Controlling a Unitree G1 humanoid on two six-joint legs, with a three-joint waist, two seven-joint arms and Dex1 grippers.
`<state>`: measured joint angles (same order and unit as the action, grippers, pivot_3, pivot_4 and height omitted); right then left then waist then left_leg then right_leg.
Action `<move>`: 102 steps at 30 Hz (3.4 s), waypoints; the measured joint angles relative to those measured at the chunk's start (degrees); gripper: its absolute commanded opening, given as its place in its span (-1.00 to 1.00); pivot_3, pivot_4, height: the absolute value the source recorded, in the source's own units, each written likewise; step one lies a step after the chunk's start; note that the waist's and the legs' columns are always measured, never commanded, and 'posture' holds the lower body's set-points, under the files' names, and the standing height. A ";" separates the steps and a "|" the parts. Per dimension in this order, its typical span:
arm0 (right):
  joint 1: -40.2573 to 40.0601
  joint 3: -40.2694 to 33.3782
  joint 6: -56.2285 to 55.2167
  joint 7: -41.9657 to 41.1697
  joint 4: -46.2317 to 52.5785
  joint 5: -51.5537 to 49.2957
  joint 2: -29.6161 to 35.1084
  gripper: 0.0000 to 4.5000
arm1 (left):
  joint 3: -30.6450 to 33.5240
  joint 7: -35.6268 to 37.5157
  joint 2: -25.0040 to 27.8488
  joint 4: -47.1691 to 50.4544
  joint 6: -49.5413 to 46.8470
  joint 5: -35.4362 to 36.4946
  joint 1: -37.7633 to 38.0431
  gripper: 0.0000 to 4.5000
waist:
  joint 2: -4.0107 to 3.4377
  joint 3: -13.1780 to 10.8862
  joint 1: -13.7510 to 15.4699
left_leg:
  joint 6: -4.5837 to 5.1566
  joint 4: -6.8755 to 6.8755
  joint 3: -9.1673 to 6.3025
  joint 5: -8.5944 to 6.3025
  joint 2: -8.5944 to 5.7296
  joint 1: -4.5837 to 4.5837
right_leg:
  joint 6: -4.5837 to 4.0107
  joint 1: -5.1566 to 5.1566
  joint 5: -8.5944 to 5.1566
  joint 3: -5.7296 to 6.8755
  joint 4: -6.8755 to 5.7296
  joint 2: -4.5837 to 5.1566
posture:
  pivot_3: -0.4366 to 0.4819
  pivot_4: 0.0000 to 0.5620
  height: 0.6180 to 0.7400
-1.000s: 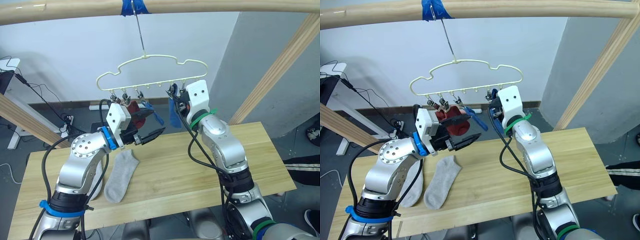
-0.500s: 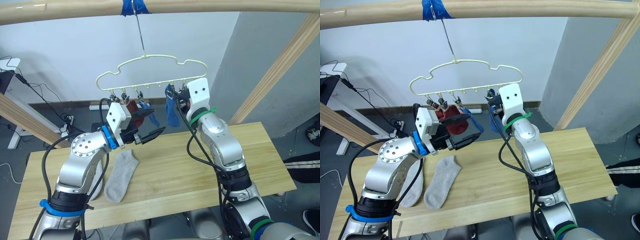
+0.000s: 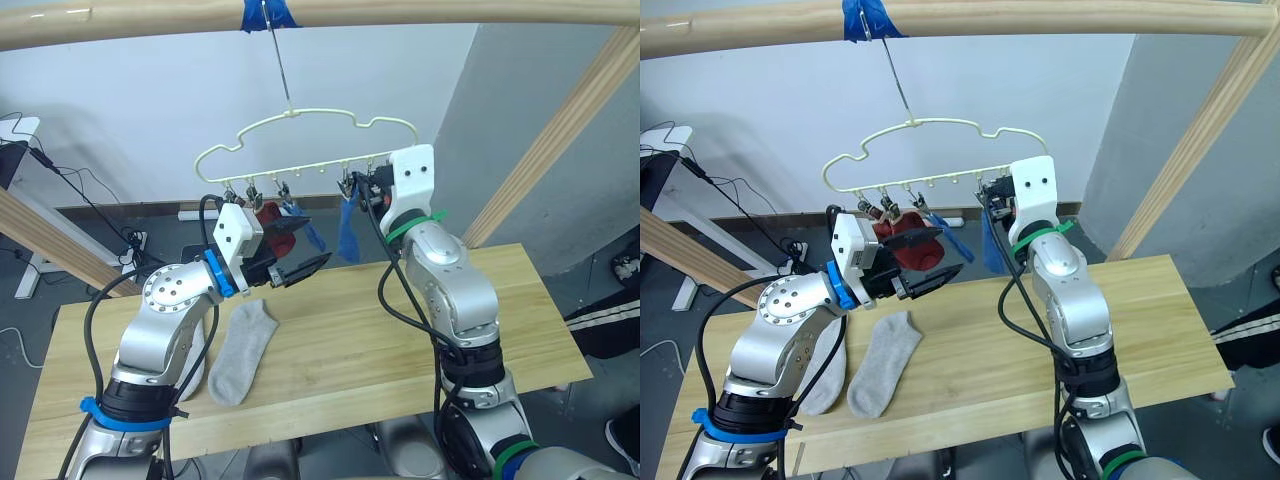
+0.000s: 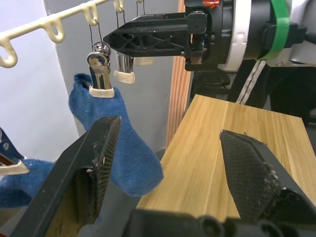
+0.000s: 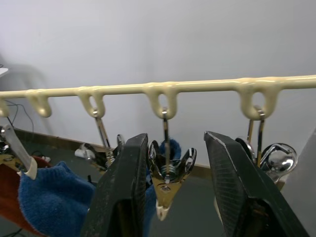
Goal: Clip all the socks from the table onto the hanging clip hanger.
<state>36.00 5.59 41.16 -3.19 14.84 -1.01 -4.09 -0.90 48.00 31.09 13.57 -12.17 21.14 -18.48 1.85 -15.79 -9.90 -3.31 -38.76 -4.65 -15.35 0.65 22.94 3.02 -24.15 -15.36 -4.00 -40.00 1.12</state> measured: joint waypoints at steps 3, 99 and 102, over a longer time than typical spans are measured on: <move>0.01 -0.12 1.27 0.74 0.29 -0.34 -0.81 -0.17 | -0.03 0.02 -0.02 -0.16 0.00 0.00 -0.28 0.58 | 0.00 0.00 -0.07 | 0.00 0.00 0.00 0.00 0.00 0.00 | 0.00 0.00 0.00 0.00 0.00 0.00 | -0.56 -0.31 0.58; -0.97 1.89 9.43 1.96 6.29 -4.85 -2.49 -0.95 | 5.93 -32.34 -13.13 -8.20 -11.70 -13.61 27.70 0.16 | -0.04 0.18 -1.68 | 0.01 0.04 0.01 -0.01 0.07 -0.02 | 0.01 -0.02 -0.01 -0.04 0.05 0.00 | -0.61 -0.28 0.58; -1.16 2.19 9.44 1.95 6.29 -4.85 -2.70 -0.95 | 5.91 -32.13 -12.98 -8.14 -11.95 -13.58 27.87 -0.23 | -0.03 0.24 -1.67 | 0.01 0.04 0.01 -0.01 0.06 -0.02 | 0.01 -0.01 -0.01 -0.04 0.05 0.00 | -0.60 -0.29 0.58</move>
<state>34.84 7.79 50.60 -1.24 21.13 -5.86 -6.79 5.01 15.87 18.12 5.42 -24.12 7.57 9.39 1.81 -15.56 -11.57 -3.29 -38.73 -4.64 -15.37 0.71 22.92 3.03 -24.17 -15.37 -4.05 -39.95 1.13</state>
